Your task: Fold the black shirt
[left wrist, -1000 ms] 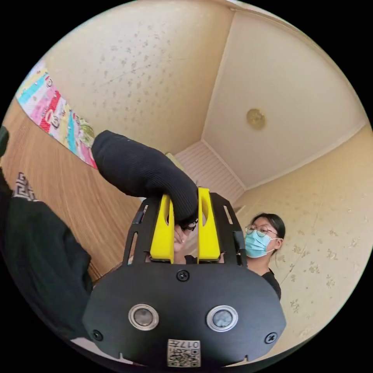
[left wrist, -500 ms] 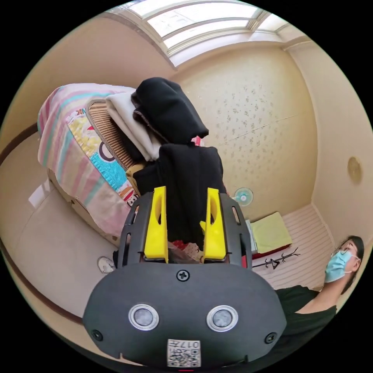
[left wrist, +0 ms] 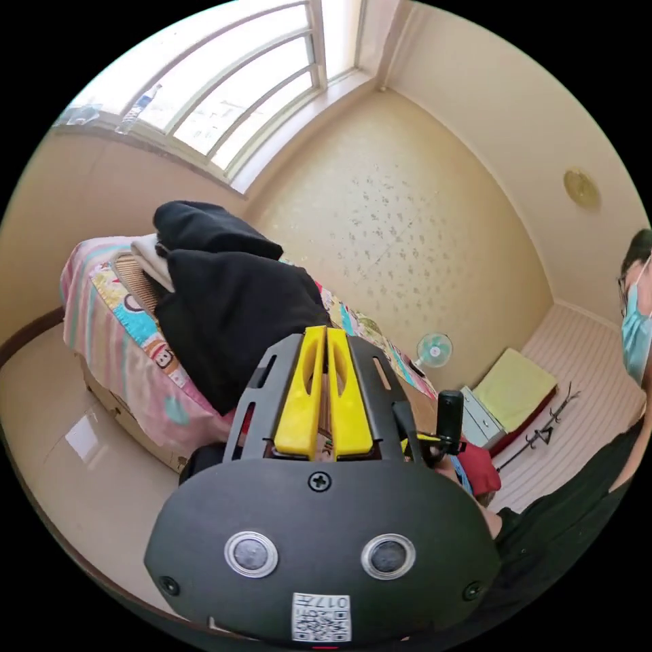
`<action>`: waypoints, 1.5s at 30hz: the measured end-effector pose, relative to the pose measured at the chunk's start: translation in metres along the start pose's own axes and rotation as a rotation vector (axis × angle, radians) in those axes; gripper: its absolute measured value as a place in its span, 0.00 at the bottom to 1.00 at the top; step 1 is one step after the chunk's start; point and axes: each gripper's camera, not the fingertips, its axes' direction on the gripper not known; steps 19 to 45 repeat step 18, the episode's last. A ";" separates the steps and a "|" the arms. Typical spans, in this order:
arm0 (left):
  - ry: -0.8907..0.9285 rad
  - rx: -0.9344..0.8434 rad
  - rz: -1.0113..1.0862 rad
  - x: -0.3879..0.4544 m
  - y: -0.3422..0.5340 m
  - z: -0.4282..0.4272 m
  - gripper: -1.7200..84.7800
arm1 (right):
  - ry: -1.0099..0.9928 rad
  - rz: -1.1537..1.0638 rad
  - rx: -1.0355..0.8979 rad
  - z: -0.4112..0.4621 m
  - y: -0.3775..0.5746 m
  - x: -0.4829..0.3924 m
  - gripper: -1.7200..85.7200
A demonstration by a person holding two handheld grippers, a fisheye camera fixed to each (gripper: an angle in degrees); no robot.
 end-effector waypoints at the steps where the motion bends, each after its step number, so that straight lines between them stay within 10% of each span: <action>1: 0.019 -0.041 0.023 0.012 0.005 0.012 0.01 | 0.051 0.000 0.027 -0.018 0.006 -0.004 0.03; 9: 0.401 -0.476 0.511 0.189 0.092 0.126 0.01 | 0.823 0.236 0.382 -0.307 0.136 -0.091 0.03; 18: 0.303 -0.734 0.924 0.283 0.160 0.174 0.01 | 1.450 1.027 0.926 -0.509 0.318 -0.165 0.07; 45: 0.303 -0.734 0.924 0.283 0.160 0.174 0.01 | 1.450 1.027 0.926 -0.509 0.318 -0.165 0.07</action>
